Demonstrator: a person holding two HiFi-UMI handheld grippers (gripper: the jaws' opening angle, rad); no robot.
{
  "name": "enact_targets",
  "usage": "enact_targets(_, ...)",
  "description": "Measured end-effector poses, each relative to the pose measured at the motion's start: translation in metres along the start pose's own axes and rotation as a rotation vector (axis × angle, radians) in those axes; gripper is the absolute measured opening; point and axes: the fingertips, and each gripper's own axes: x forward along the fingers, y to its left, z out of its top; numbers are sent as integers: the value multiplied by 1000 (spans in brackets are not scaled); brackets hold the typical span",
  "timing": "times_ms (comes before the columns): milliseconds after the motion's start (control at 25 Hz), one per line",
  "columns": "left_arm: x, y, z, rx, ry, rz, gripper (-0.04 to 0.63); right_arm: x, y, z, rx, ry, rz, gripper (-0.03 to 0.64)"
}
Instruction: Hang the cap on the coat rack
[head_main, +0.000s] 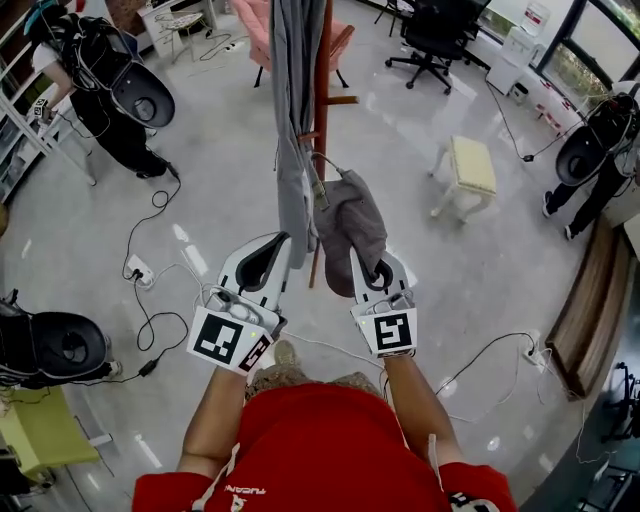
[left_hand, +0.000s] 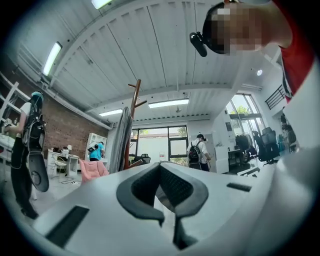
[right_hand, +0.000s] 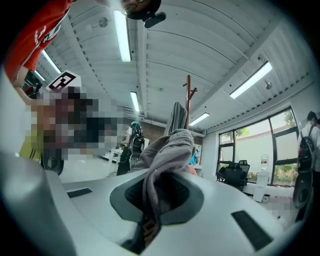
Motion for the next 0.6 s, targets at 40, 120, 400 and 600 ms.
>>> enact_targets(40, 0, 4, -2, 0, 1, -16, 8, 6, 1, -1, -17, -16, -15, 34)
enact_targets(120, 0, 15, -6, 0, 2, -45, 9, 22, 6, -5, -42, -24, -44, 34)
enact_targets(400, 0, 60, -8, -8, 11, -140, 9, 79, 19, -15, -108, 15, -144, 34)
enact_targets(600, 3, 76, -14, -11, 16, -169, 9, 102, 14, -32, -109, 68, -206, 34)
